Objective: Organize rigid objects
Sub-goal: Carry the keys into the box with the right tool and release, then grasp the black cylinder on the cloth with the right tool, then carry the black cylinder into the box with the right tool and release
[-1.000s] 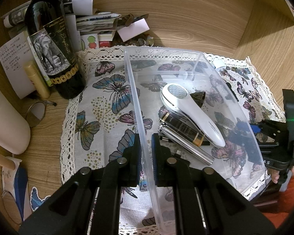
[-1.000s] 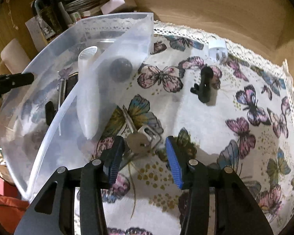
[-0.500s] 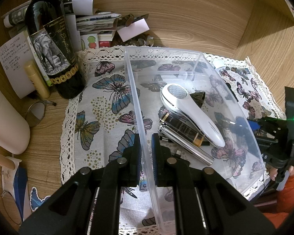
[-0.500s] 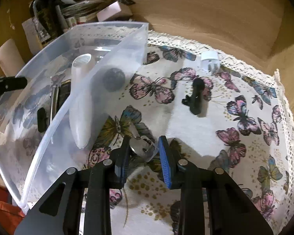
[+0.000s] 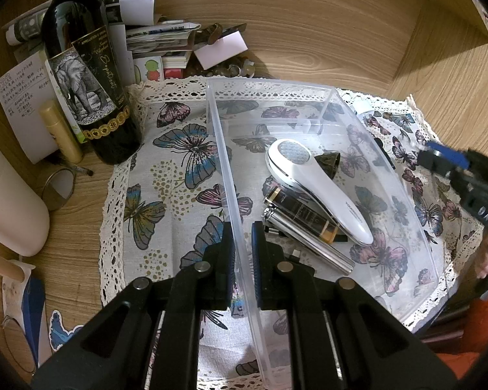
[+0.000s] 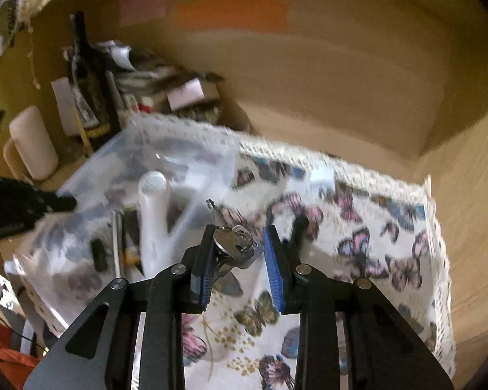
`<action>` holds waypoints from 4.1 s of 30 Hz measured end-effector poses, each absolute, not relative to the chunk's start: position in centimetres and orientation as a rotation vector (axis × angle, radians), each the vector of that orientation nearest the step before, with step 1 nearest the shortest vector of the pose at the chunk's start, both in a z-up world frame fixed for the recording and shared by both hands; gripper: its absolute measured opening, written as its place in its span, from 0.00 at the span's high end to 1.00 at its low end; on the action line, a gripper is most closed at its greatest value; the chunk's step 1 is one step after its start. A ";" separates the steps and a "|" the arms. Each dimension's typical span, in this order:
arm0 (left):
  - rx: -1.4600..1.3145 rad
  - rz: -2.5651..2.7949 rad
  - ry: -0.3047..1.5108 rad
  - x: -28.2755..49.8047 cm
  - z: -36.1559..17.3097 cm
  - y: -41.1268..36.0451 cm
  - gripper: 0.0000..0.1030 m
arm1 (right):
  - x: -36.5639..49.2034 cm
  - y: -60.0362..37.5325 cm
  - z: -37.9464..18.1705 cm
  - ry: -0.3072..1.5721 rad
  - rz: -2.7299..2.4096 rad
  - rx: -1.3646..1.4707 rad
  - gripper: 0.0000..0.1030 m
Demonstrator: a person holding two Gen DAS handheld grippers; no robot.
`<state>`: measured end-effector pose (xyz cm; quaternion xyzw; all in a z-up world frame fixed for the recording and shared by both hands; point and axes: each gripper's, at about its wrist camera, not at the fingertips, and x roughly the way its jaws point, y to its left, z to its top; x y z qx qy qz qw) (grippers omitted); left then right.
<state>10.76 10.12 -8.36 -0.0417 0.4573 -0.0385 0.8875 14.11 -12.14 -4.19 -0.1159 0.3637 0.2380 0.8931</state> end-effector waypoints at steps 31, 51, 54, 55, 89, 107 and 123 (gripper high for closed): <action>-0.088 -0.079 0.951 10.8 -8.4 10.1 0.91 | 14.8 -1.6 -8.2 0.951 0.800 -0.386 0.74; -0.089 -0.079 0.951 10.8 -8.4 10.0 0.91 | 16.6 -9.0 -2.4 0.769 0.577 -0.251 0.65; -0.088 -0.079 0.951 10.8 -8.4 10.0 0.91 | 17.3 -10.6 -2.9 0.781 0.520 -0.239 0.64; -0.088 -0.079 0.950 10.8 -8.4 10.0 0.91 | 17.7 -11.2 -3.3 0.793 0.499 -0.234 0.64; -0.088 -0.078 0.954 10.8 -8.4 9.9 0.91 | 21.0 -13.9 -9.7 0.956 0.415 -0.211 0.78; -0.087 -0.079 0.954 10.8 -8.4 9.9 0.91 | 16.3 -8.0 -2.5 0.724 0.606 -0.275 0.78; -0.087 -0.079 0.953 10.8 -8.4 9.9 0.91 | 14.1 -2.4 -6.6 0.850 0.780 -0.353 0.78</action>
